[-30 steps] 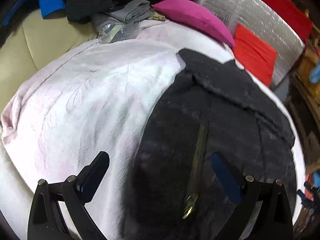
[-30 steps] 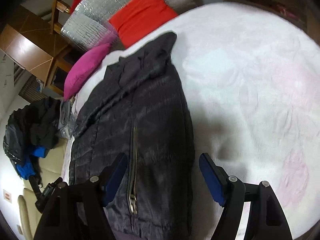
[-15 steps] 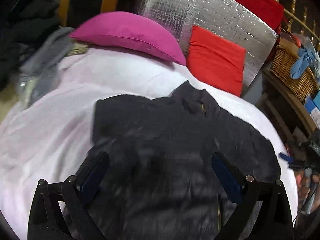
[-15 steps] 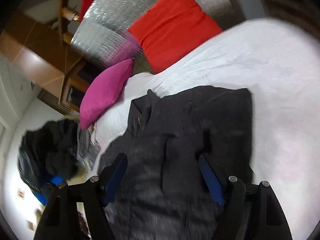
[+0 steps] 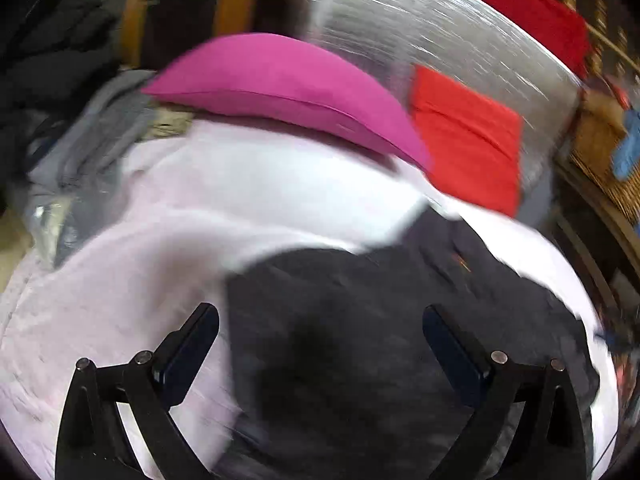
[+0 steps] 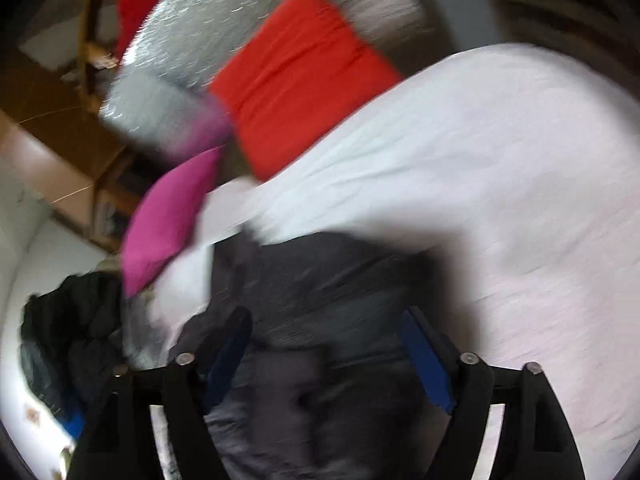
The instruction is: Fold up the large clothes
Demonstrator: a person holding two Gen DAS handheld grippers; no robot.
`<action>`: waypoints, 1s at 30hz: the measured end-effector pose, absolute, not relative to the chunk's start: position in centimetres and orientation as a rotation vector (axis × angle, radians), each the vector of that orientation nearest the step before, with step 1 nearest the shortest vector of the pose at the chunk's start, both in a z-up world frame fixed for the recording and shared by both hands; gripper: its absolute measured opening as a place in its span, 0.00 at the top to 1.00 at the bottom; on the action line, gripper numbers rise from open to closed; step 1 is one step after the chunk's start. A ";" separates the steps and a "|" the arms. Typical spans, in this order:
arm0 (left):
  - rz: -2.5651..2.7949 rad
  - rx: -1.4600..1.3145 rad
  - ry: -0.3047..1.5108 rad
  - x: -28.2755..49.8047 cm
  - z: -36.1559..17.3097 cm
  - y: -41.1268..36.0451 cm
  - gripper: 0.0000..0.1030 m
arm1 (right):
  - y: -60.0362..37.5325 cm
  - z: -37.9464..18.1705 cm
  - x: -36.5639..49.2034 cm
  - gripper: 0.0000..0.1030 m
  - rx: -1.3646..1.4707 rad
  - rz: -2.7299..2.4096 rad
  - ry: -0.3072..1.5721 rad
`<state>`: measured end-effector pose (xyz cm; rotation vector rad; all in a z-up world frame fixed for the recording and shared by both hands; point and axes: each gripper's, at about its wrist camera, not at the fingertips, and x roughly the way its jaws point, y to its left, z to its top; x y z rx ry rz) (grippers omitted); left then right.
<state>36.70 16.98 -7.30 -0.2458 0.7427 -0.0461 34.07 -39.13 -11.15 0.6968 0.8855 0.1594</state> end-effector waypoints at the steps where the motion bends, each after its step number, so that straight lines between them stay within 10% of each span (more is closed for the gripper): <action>1: -0.035 -0.294 0.777 37.8 -8.0 18.4 0.02 | -39.5 -11.9 34.4 0.21 0.707 0.160 0.908; 6: -0.072 -0.462 0.917 41.7 -12.7 21.0 0.03 | -39.8 -15.0 35.4 0.26 0.749 0.201 0.948; 8: -0.061 -0.441 0.953 42.5 -13.9 20.6 0.06 | -39.5 -15.2 35.8 0.51 0.717 0.208 0.959; 13: -0.101 -0.476 0.989 43.2 -15.2 20.7 0.84 | -37.9 -14.2 36.8 0.88 0.597 0.234 1.002; 15: -0.126 -0.413 0.933 42.7 -13.6 20.0 0.88 | -36.9 -12.3 36.4 0.91 0.502 0.211 0.952; 24: -0.029 -0.241 0.924 42.3 -14.2 18.5 0.75 | -38.2 -14.8 35.9 0.79 0.589 0.124 0.925; 27: -0.019 -0.220 0.851 40.4 -11.3 17.4 0.34 | -38.6 -12.6 34.0 0.24 0.595 0.097 0.873; 30: -0.051 -0.179 0.730 37.0 -7.7 15.6 0.22 | -37.5 -9.6 31.4 0.22 0.530 0.098 0.793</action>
